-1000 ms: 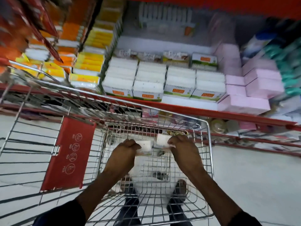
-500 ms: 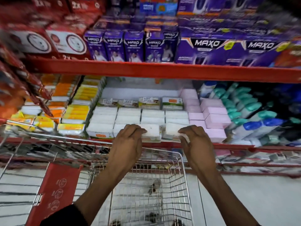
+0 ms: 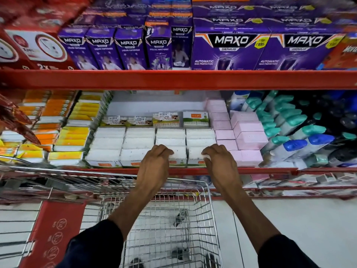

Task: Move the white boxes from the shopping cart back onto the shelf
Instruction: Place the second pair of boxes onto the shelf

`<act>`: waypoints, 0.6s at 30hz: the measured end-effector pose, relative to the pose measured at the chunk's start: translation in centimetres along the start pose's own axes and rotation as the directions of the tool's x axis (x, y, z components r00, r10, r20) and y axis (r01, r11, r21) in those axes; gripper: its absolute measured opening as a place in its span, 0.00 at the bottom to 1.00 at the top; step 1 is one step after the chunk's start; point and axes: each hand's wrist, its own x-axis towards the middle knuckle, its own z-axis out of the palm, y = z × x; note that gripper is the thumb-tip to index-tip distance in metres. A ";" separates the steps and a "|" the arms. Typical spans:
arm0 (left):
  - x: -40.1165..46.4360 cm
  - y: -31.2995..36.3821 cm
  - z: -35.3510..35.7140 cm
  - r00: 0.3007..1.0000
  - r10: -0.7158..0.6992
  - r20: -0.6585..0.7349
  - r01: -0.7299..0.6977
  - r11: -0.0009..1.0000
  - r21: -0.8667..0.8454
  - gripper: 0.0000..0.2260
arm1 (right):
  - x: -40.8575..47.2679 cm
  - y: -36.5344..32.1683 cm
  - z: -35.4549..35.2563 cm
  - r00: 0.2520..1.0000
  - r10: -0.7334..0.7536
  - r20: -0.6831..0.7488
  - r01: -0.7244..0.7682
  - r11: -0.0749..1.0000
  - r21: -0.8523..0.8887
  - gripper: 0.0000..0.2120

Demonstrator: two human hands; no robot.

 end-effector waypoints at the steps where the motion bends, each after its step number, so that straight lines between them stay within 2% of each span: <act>1: 0.1 0.0 0.2 1.000 -0.003 0.005 0.003 1.000 0.003 0.17 | 0.1 0.0 0.2 1.000 -0.007 0.009 0.007 1.000 -0.008 0.14; 3: 0.2 -0.1 0.6 1.000 -0.009 0.013 0.009 1.000 0.001 0.17 | 0.2 0.1 0.6 1.000 -0.011 0.019 0.011 1.000 -0.012 0.16; 10: 0.0 -0.7 1.6 0.999 0.007 0.045 -0.007 1.000 0.001 0.18 | 0.4 0.8 1.8 0.998 -0.022 0.052 0.021 1.000 0.011 0.12; 14: 0.0 -0.8 1.5 0.999 0.003 0.047 -0.002 1.000 -0.017 0.16 | 0.7 0.8 1.4 0.996 -0.056 0.074 0.056 0.998 0.005 0.16; 18: 0.3 -1.0 1.6 0.998 0.003 0.057 0.000 0.999 -0.049 0.16 | 1.0 0.8 1.2 0.992 -0.084 0.095 0.082 0.996 0.027 0.13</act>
